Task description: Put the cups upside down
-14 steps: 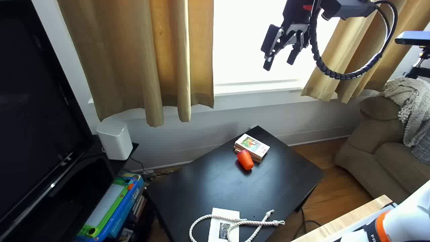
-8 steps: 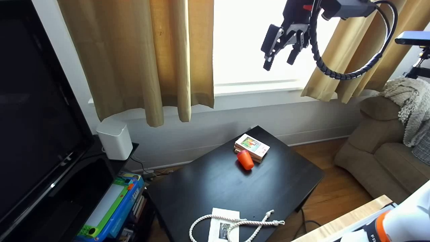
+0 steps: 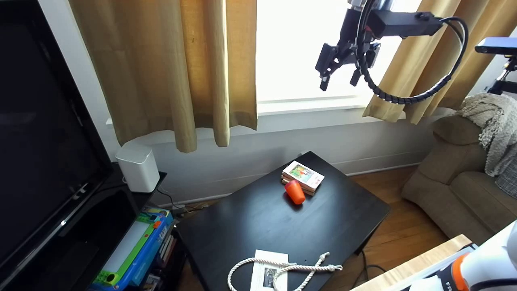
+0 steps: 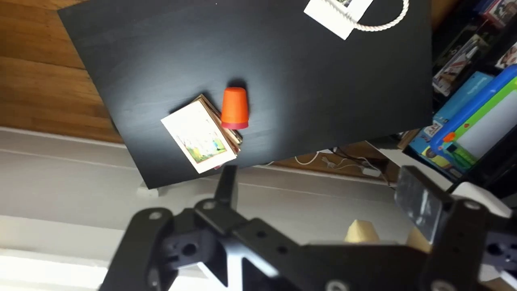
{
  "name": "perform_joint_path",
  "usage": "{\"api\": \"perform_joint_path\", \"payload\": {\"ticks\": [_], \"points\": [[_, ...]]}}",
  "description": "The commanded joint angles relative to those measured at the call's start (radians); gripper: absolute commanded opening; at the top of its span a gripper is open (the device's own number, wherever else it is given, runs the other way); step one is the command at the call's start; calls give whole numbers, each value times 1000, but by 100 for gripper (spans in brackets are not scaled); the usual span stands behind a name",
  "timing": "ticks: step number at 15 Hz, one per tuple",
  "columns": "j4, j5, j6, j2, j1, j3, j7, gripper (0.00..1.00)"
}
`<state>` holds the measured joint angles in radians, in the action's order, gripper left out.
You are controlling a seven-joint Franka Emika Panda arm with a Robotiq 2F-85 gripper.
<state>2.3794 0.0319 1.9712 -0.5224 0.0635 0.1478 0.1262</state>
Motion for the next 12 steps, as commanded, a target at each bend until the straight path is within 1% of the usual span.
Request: {"api": "perform_joint_path", "payload": {"ticks": [1, 5, 6, 7, 10, 11, 12], "points": [[-11, -55, 101, 154, -41, 7, 76, 100], [20, -85, 271, 325, -42, 4, 115, 100], [30, -97, 321, 368, -40, 4, 133, 100], [42, -133, 392, 418, -44, 7, 167, 100], [52, -164, 541, 560, -28, -9, 221, 100], [54, -159, 595, 614, -23, -19, 228, 100], [53, -194, 637, 660, -17, -29, 250, 100]]}}
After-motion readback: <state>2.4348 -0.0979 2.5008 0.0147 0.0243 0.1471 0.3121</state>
